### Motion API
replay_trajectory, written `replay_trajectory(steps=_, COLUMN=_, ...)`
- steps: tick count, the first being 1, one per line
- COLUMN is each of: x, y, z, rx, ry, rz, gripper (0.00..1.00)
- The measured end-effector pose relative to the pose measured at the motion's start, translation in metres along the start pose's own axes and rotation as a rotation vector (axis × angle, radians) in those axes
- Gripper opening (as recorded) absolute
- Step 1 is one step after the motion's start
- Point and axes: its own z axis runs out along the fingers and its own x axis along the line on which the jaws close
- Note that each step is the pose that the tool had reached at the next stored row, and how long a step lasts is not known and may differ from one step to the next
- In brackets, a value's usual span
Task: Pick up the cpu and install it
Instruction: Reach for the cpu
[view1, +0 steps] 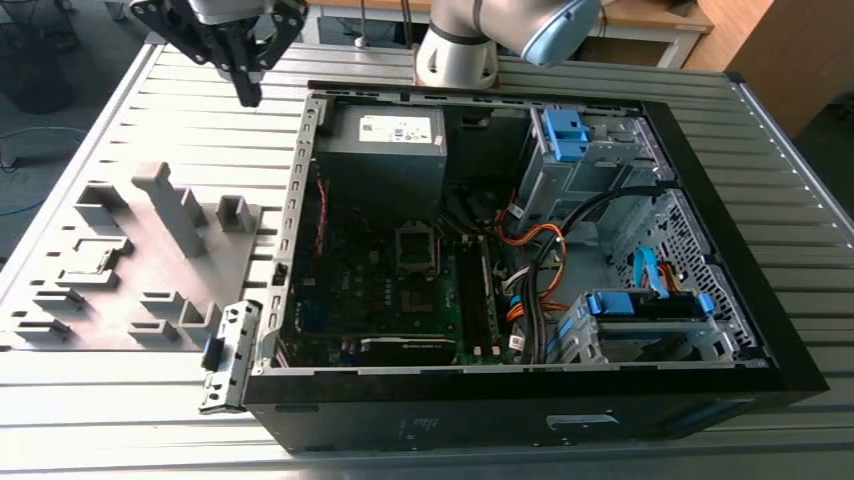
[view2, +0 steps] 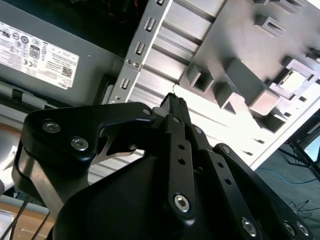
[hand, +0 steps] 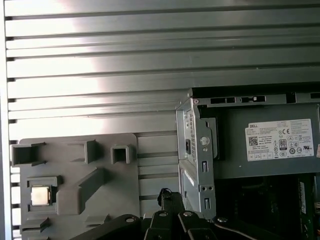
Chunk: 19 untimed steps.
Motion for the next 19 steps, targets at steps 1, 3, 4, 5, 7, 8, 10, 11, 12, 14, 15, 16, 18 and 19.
replay_trajectory(steps=1, x=0.0031, y=-0.0002, z=0.0001, rx=0.0, ry=0.0, rz=0.0, gripper=0.11)
replay_trajectory(steps=3, x=0.0093, y=-0.0007, z=0.0003, rx=0.0, ry=0.0, rz=0.0, gripper=0.11)
replay_trajectory(steps=4, x=0.0127, y=-0.001, z=0.0004, rx=0.0, ry=0.0, rz=0.0, gripper=0.11)
replay_trajectory(steps=5, x=0.0156, y=-0.0012, z=0.0006, rx=0.0, ry=0.0, rz=0.0, gripper=0.11)
replay_trajectory(steps=7, x=0.0214, y=-0.0017, z=0.0008, rx=0.0001, ry=0.0001, rz=0.0, gripper=0.11)
replay_trajectory(steps=8, x=0.0244, y=-0.0019, z=0.001, rx=0.0001, ry=0.0001, rz=0.0, gripper=0.11)
replay_trajectory(steps=10, x=0.0312, y=-0.0024, z=0.0013, rx=0.0, ry=0.0, rz=0.0, gripper=0.11)
replay_trajectory(steps=11, x=0.0346, y=-0.0027, z=0.0015, rx=0.0, ry=-0.0001, rz=0.0, gripper=0.11)
replay_trajectory(steps=12, x=0.0379, y=-0.003, z=0.0016, rx=0.0, ry=0.0, rz=0.0, gripper=0.11)
replay_trajectory(steps=14, x=0.0444, y=-0.0035, z=0.0018, rx=0.0, ry=0.0001, rz=0.0, gripper=0.11)
replay_trajectory(steps=15, x=0.0476, y=-0.0037, z=0.0019, rx=0.0, ry=0.0001, rz=0.0, gripper=0.11)
replay_trajectory(steps=16, x=0.0505, y=-0.004, z=0.0021, rx=-0.0001, ry=-0.0001, rz=0.0, gripper=0.11)
replay_trajectory(steps=18, x=0.0567, y=-0.0044, z=0.0024, rx=0.0, ry=0.0, rz=0.0, gripper=0.11)
replay_trajectory(steps=19, x=0.0595, y=-0.0047, z=0.0025, rx=0.0, ry=-0.0001, rz=0.0, gripper=0.11)
